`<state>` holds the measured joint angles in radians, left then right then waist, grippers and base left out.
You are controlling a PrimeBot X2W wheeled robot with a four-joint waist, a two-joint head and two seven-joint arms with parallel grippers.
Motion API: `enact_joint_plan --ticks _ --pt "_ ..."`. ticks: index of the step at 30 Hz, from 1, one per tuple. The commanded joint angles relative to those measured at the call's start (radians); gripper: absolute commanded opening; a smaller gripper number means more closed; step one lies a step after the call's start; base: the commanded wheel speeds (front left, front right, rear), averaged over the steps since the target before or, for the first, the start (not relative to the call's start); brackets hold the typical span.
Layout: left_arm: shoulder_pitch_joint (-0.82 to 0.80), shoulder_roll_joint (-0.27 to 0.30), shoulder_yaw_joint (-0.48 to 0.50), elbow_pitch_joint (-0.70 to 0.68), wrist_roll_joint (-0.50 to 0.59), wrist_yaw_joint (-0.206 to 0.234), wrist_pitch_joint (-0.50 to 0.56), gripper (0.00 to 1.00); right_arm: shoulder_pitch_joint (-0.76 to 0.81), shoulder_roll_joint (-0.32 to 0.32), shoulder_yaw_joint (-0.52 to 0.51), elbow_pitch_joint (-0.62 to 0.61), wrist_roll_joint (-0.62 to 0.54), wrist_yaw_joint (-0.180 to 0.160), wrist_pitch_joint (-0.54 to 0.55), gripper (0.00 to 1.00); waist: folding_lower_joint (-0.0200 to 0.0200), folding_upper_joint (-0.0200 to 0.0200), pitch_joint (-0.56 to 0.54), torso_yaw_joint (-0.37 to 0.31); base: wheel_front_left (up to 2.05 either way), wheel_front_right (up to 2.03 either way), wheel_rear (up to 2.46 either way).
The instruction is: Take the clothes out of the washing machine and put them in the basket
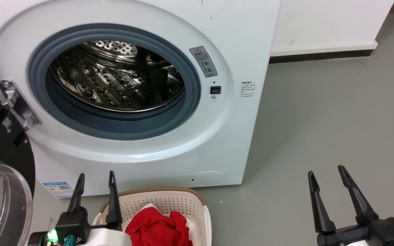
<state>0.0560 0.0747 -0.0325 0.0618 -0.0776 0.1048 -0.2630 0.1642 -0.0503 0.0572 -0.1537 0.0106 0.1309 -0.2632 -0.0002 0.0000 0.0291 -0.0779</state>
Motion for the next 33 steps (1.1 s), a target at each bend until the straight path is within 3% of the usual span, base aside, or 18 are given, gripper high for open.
enact_joint_plan --ticks 1,16,33 --pt "0.017 -0.008 0.003 -0.02 0.005 -0.007 -0.003 1.0 0.01 0.0 -0.003 -0.004 0.006 0.0 -0.002 1.0 0.0002 0.0 -0.006 0.006 0.0 0.0 0.0" --pt "0.095 -0.024 0.025 -0.086 0.009 0.003 -0.003 1.0 0.028 0.0 -0.022 0.0 0.036 0.0 -0.002 1.0 0.0002 0.0 -0.027 0.016 0.0 0.0 0.0" --pt "0.091 -0.025 0.031 -0.065 0.0 0.0 -0.003 1.0 0.025 0.0 -0.029 0.008 0.049 0.0 -0.002 1.0 0.0002 0.0 -0.021 0.022 0.0 0.0 0.0"
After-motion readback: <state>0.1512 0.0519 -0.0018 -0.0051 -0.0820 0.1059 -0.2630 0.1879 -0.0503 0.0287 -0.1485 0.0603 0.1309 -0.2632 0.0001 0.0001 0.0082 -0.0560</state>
